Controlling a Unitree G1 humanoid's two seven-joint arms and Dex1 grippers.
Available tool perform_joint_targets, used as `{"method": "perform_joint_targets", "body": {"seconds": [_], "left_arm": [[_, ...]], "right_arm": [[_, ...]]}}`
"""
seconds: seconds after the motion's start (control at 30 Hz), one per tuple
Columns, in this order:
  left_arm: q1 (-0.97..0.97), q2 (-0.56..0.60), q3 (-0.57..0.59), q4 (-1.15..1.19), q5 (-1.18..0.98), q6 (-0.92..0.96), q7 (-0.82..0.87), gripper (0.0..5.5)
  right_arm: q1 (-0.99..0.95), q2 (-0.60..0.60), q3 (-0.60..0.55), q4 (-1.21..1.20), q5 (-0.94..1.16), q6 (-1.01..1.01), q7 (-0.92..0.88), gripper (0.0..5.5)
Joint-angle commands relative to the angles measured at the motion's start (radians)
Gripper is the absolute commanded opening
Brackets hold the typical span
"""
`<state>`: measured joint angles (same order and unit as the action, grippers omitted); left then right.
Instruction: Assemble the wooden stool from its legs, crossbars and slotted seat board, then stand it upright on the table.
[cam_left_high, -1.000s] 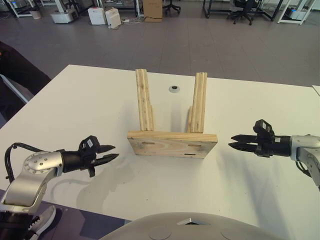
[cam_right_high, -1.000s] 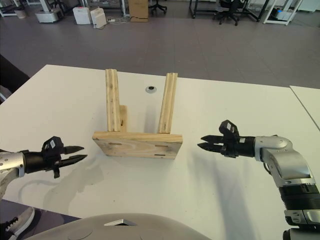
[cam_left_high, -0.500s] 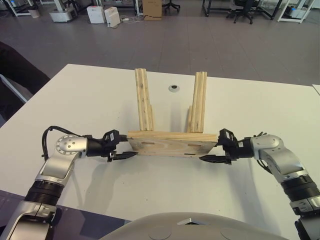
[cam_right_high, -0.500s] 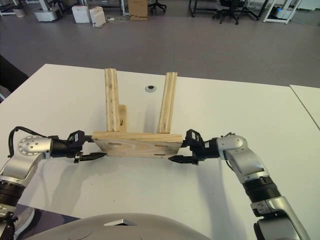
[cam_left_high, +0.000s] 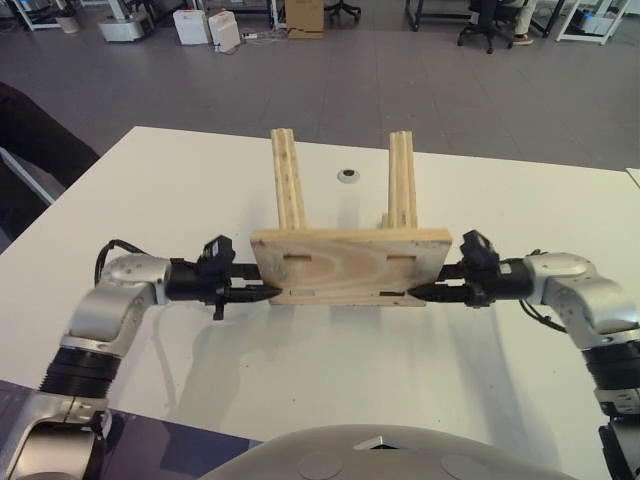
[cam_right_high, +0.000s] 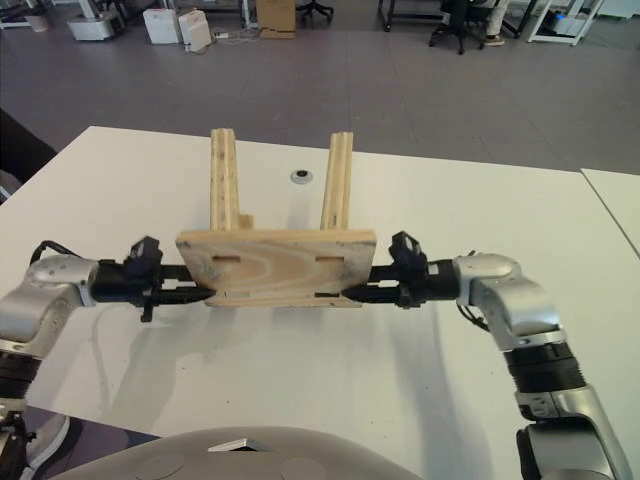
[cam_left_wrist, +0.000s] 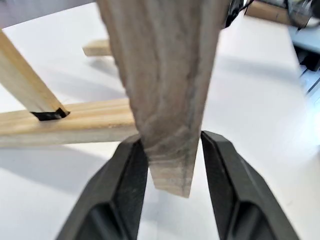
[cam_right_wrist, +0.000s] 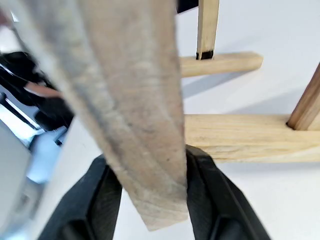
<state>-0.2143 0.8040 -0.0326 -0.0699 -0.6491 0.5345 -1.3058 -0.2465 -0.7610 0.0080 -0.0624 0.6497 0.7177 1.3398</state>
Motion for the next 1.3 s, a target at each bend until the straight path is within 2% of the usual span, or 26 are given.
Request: {"method": "perform_joint_targets", "body": {"seconds": [0.03,0.13,0.23,0.27,0.3,0.47,0.57,0.67,0.73,0.83,0.93,0.97,1.07,1.17,1.23,1.27,1.3], "left_arm": [[-0.395,0.045,0.163,-0.017,-0.544,0.592,0.177,1.58],[-0.568,-0.032,0.258,0.249,-0.698,0.793,0.37,1.57],[-0.633,-0.129,0.329,0.419,-0.651,0.795,0.629,1.4],[-0.666,-0.173,0.363,0.486,-0.627,0.77,0.769,1.39],[-0.694,-0.211,0.39,0.535,-0.61,0.758,0.892,1.39],[-0.786,-0.36,0.51,0.66,-0.616,0.675,1.362,1.41],[-0.799,-0.399,0.548,0.788,-0.545,0.571,1.536,1.44],[-0.772,-0.451,0.551,0.894,-0.494,0.471,1.611,1.44],[-0.743,-0.464,0.478,0.903,-0.438,0.48,1.56,1.44],[-0.744,-0.464,0.446,0.879,-0.42,0.494,1.511,2.27],[-0.723,-0.395,0.413,0.745,-0.39,0.563,1.409,2.8],[-0.709,-0.357,0.411,0.643,-0.401,0.569,1.347,3.01],[-0.684,-0.278,0.443,0.34,-0.438,0.533,1.194,3.14],[-0.637,-0.281,0.506,0.173,-0.46,0.485,1.173,3.14],[-0.481,-0.28,0.53,0.046,-0.363,0.371,1.165,3.14],[-0.386,-0.261,0.506,0.0,-0.277,0.31,1.152,3.14],[-0.259,-0.245,0.457,-0.03,-0.147,0.201,1.13,3.14]], "right_arm": [[-0.391,0.009,-0.21,-0.005,0.53,0.461,-0.156,1.69],[-0.535,0.104,-0.32,0.223,0.674,0.591,-0.405,1.54],[-0.675,0.205,-0.451,0.484,0.749,0.565,-0.782,1.39],[-0.699,0.243,-0.473,0.524,0.739,0.541,-0.933,1.37],[-0.702,0.283,-0.482,0.537,0.716,0.523,-1.085,1.37],[-0.673,0.444,-0.525,0.467,0.72,0.479,-1.627,1.45],[-0.676,0.5,-0.526,0.45,0.683,0.416,-1.801,1.51],[-0.626,0.551,-0.512,0.523,0.636,0.333,-1.937,1.52],[-0.578,0.58,-0.517,0.572,0.649,0.29,-1.956,1.52],[-0.565,0.559,-0.521,0.59,0.636,0.246,-1.919,2.42],[-0.614,0.499,-0.544,0.594,0.671,0.291,-1.826,3.02],[-0.623,0.461,-0.537,0.555,0.684,0.326,-1.753,3.07],[-0.676,0.386,-0.602,0.471,0.802,0.374,-1.606,3.07],[-0.682,0.34,-0.644,0.448,0.857,0.385,-1.524,3.07],[-0.563,0.296,-0.618,0.397,0.737,0.321,-1.465,3.07],[-0.49,0.283,-0.582,0.367,0.64,0.264,-1.439,3.07],[-0.378,0.263,-0.489,0.322,0.475,0.159,-1.397,3.07]]}}
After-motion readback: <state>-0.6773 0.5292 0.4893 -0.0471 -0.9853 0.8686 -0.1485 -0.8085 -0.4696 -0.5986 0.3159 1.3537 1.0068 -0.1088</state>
